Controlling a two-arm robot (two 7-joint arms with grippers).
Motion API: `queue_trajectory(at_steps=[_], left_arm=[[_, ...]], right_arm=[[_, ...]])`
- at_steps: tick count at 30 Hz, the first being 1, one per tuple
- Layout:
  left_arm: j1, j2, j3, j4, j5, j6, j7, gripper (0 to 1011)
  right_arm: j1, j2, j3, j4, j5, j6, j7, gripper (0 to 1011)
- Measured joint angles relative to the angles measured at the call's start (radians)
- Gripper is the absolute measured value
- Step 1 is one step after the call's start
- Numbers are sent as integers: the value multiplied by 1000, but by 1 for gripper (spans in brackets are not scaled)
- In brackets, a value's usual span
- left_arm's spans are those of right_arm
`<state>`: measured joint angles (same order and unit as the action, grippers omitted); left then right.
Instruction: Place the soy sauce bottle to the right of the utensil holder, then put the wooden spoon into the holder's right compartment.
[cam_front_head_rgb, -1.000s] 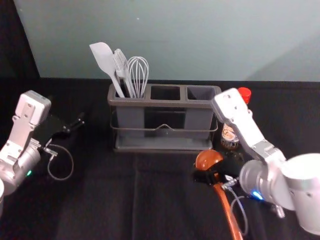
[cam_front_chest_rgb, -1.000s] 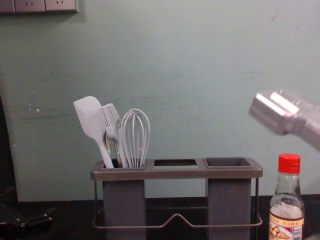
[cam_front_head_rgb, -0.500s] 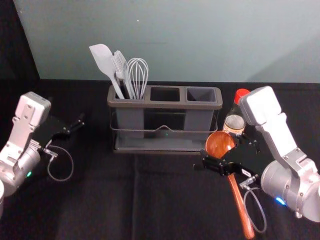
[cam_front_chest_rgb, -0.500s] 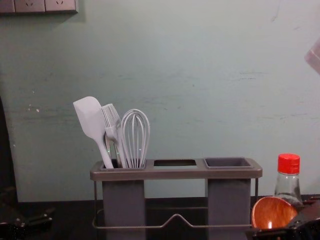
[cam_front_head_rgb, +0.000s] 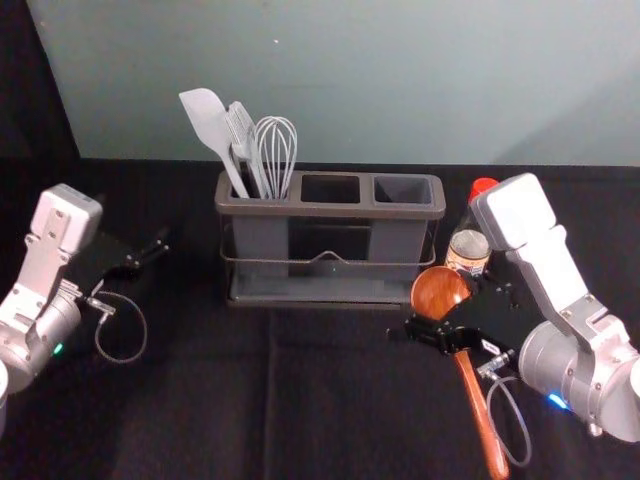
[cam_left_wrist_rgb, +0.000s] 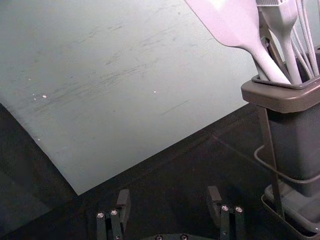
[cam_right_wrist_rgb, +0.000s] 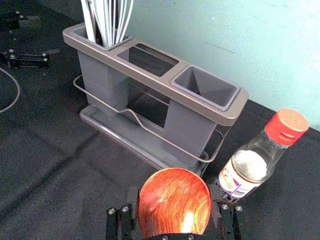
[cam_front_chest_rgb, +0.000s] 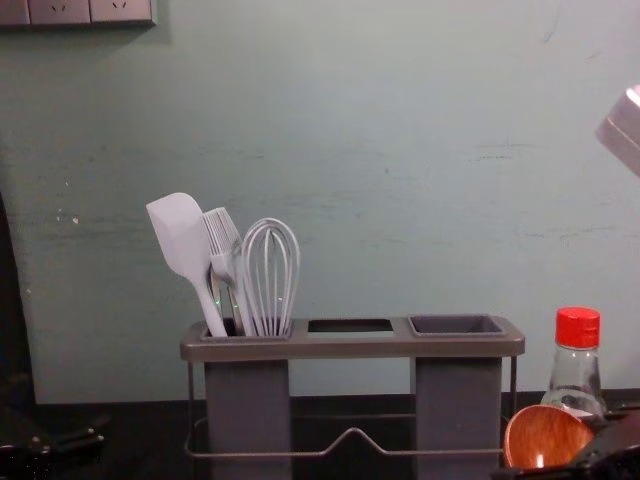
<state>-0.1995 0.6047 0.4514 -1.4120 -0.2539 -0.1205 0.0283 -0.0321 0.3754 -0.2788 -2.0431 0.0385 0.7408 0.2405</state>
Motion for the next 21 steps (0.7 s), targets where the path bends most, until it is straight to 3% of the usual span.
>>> queue_trajectory(at_steps=[11, 14, 17, 18, 21], left_arm=[[0, 0, 0, 0, 0, 0, 0, 1005], [0, 0, 0, 0, 0, 0, 0, 1005], [0, 0, 0, 0, 0, 0, 0, 1005], [0, 0, 0, 0, 0, 0, 0, 1005], [0, 0, 0, 0, 0, 0, 0, 1005]], right_arm=[[0, -8, 5, 0, 0, -7, 3, 846], [-5, -29, 20, -14, -1, -45, -2, 846], [-18, -55, 37, -41, -6, -126, -18, 846], [-18, -55, 37, -41, -6, -126, -18, 846], [-33, -72, 52, -49, -18, -256, -34, 846]])
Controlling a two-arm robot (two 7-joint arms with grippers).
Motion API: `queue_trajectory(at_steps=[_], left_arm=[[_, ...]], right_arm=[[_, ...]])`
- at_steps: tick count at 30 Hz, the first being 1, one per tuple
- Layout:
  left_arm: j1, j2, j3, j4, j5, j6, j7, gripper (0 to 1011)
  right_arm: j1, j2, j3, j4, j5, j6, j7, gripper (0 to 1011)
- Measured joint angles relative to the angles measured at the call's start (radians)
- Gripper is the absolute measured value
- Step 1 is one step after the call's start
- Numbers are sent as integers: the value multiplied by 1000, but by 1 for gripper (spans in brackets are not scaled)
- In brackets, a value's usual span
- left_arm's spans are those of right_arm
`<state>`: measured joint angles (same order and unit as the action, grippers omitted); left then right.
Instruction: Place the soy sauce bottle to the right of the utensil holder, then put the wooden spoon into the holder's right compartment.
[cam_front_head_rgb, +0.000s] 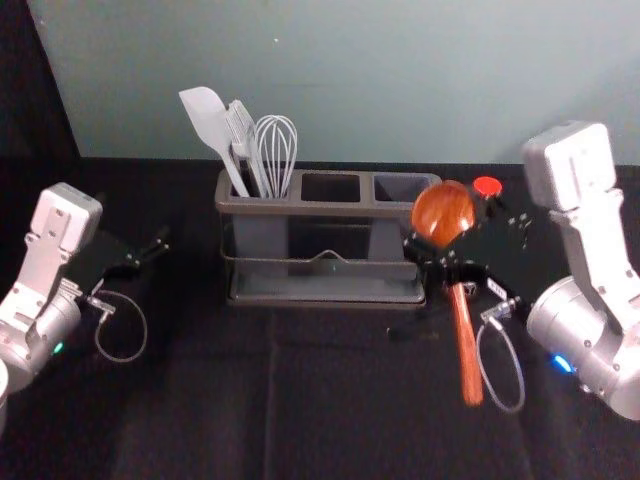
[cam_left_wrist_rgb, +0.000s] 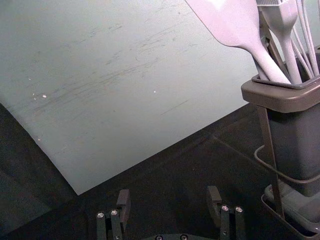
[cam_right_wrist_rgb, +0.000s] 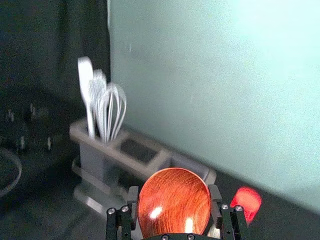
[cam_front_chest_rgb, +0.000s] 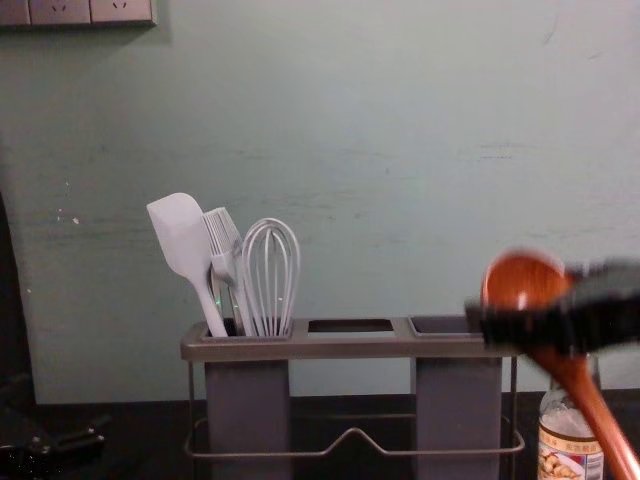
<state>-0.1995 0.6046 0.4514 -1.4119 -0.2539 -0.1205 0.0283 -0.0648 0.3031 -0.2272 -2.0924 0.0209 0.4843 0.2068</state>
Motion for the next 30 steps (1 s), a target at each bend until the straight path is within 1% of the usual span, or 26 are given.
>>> queue_trajectory(at_steps=[2, 3, 5, 6, 7, 8, 9, 10, 11, 12, 15, 16, 17, 18, 22, 23, 24, 25, 28, 30], left_arm=[[0, 0, 0, 0, 0, 0, 0, 1005], [0, 0, 0, 0, 0, 0, 0, 1005], [0, 0, 0, 0, 0, 0, 0, 1005], [0, 0, 0, 0, 0, 0, 0, 1005], [0, 0, 0, 0, 0, 0, 0, 1005], [0, 0, 0, 0, 0, 0, 0, 1005], [0, 0, 0, 0, 0, 0, 0, 1005], [0, 0, 0, 0, 0, 0, 0, 1005], [0, 0, 0, 0, 0, 0, 0, 1005], [0, 0, 0, 0, 0, 0, 0, 1005], [0, 0, 0, 0, 0, 0, 0, 1005], [0, 0, 0, 0, 0, 0, 0, 1005], [0, 0, 0, 0, 0, 0, 0, 1005], [0, 0, 0, 0, 0, 0, 0, 1005], [0, 0, 0, 0, 0, 0, 0, 1005], [0, 0, 0, 0, 0, 0, 0, 1005], [0, 0, 0, 0, 0, 0, 0, 1005], [0, 0, 0, 0, 0, 0, 0, 1005], [0, 0, 0, 0, 0, 0, 0, 1005], [0, 0, 0, 0, 0, 0, 0, 1005]], right_arm=[[-7, -6, 7, 2, -4, -63, -5, 846], [-14, -11, 15, 9, -8, -127, -9, 846], [-20, -17, 21, 17, -10, -182, -12, 846], [-25, -21, 27, 29, -12, -246, -14, 846], [-26, -22, 29, 36, -12, -279, -13, 846], [-27, -24, 35, 51, -9, -340, -9, 846], [-27, -24, 35, 51, -9, -340, -9, 846], [-25, -24, 38, 69, -5, -396, -1, 846], [-23, -22, 39, 78, -4, -423, 3, 846], [-16, -17, 40, 97, 1, -472, 15, 846], [-2, -7, 41, 123, 8, -549, 35, 846], [10, 1, 40, 142, 9, -598, 46, 846], [18, 5, 40, 152, 12, -621, 54, 846], [33, 13, 38, 173, 17, -671, 69, 846], [67, 28, 31, 216, 15, -765, 94, 846], [83, 35, 26, 238, 16, -810, 109, 846], [91, 40, 24, 248, 19, -826, 119, 846], [107, 49, 19, 265, 30, -856, 139, 846], [137, 65, 10, 301, 43, -911, 172, 846], [153, 70, 7, 317, 49, -931, 183, 846]])
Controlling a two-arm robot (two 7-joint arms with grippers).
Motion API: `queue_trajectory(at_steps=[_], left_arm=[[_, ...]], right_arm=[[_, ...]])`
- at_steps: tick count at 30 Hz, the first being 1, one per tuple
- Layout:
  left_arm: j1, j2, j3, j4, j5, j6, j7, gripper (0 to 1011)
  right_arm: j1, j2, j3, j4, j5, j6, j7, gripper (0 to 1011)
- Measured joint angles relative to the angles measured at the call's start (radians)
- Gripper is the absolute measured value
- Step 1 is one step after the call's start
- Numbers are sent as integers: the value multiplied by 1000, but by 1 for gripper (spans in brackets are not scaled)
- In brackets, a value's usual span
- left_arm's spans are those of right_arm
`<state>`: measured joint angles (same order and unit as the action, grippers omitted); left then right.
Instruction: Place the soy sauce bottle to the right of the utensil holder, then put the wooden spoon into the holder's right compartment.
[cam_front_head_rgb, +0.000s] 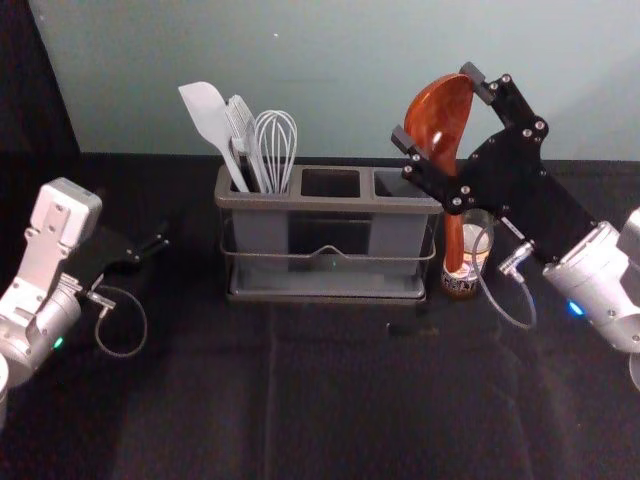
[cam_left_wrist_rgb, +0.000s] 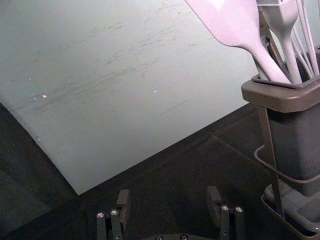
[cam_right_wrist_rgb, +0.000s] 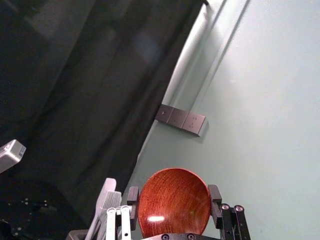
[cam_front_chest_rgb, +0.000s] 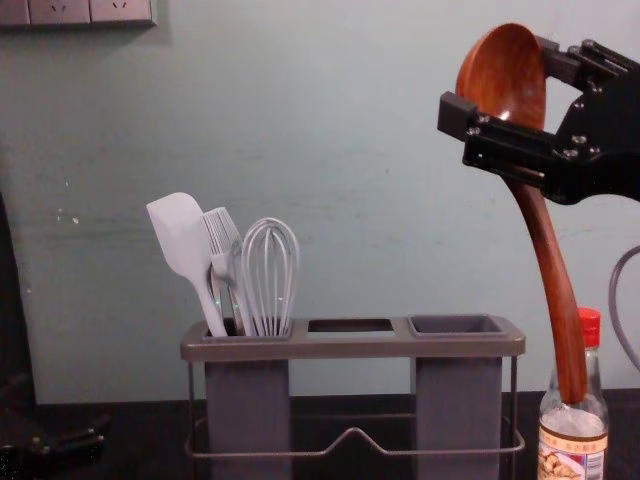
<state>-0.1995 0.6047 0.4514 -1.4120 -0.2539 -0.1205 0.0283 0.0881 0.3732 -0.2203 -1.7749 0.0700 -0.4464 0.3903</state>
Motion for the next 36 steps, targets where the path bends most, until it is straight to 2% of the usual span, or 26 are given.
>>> queue_trajectory(at_steps=[8, 15, 36], left_arm=[[0, 0, 0, 0, 0, 0, 0, 1005], [0, 0, 0, 0, 0, 0, 0, 1005], [0, 0, 0, 0, 0, 0, 0, 1005]], right_arm=[[60, -5, -7, 77, 30, -54, 21, 846], [116, -46, -10, 154, 44, -79, 19, 846], [298, -136, -46, 345, 59, -49, 14, 846]])
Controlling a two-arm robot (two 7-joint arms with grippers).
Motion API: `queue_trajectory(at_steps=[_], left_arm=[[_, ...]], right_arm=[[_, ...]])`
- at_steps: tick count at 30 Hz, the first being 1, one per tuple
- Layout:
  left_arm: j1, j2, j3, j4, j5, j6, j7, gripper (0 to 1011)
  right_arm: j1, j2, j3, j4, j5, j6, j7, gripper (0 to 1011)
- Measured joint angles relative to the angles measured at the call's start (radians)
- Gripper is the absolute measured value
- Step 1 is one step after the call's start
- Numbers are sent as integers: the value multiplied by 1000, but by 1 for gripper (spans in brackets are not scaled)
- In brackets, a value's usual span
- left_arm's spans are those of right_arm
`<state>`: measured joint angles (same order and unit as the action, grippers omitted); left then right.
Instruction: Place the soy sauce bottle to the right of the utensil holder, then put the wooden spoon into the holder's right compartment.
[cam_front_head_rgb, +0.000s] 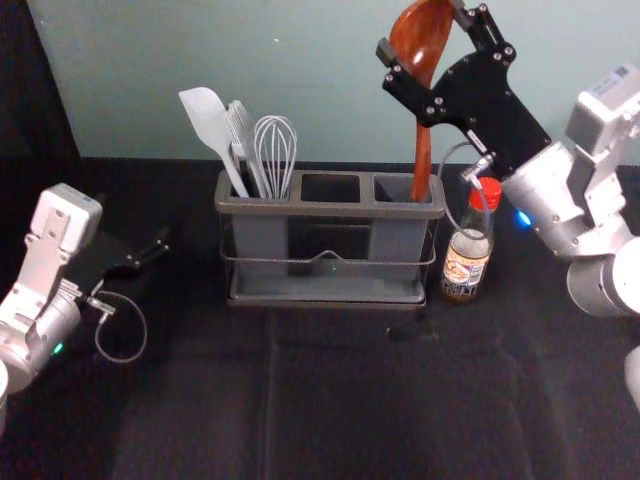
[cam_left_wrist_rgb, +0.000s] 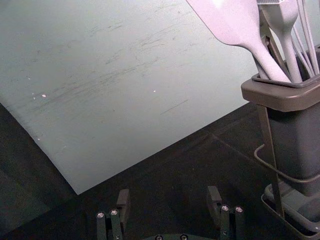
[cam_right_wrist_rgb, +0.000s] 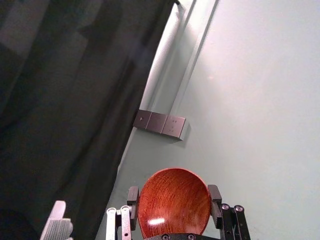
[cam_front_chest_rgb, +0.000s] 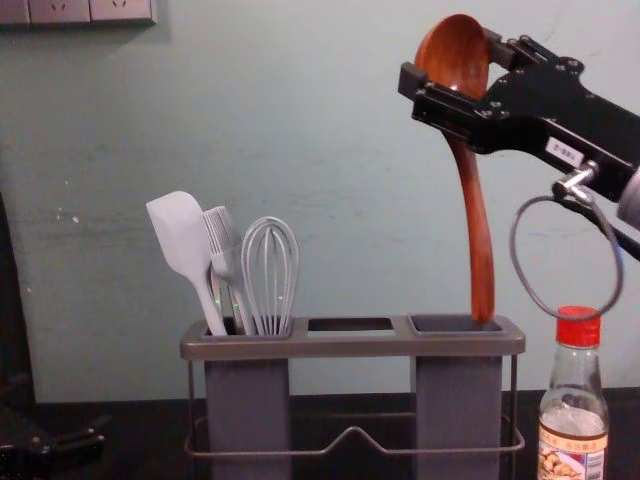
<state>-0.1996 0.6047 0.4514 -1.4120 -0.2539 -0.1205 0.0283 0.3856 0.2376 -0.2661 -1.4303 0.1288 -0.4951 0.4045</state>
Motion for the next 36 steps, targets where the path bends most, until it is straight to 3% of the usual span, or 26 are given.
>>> queue_trajectory(at_steps=[9, 15, 36], left_arm=[[0, 0, 0, 0, 0, 0, 0, 1005], [0, 0, 0, 0, 0, 0, 0, 1005], [0, 0, 0, 0, 0, 0, 0, 1005]], right_arm=[[52, -34, -18, 61, -19, 10, -18, 846], [58, -47, -28, 89, -32, 9, -27, 846], [13, -61, -40, 182, -59, -35, -41, 846]])
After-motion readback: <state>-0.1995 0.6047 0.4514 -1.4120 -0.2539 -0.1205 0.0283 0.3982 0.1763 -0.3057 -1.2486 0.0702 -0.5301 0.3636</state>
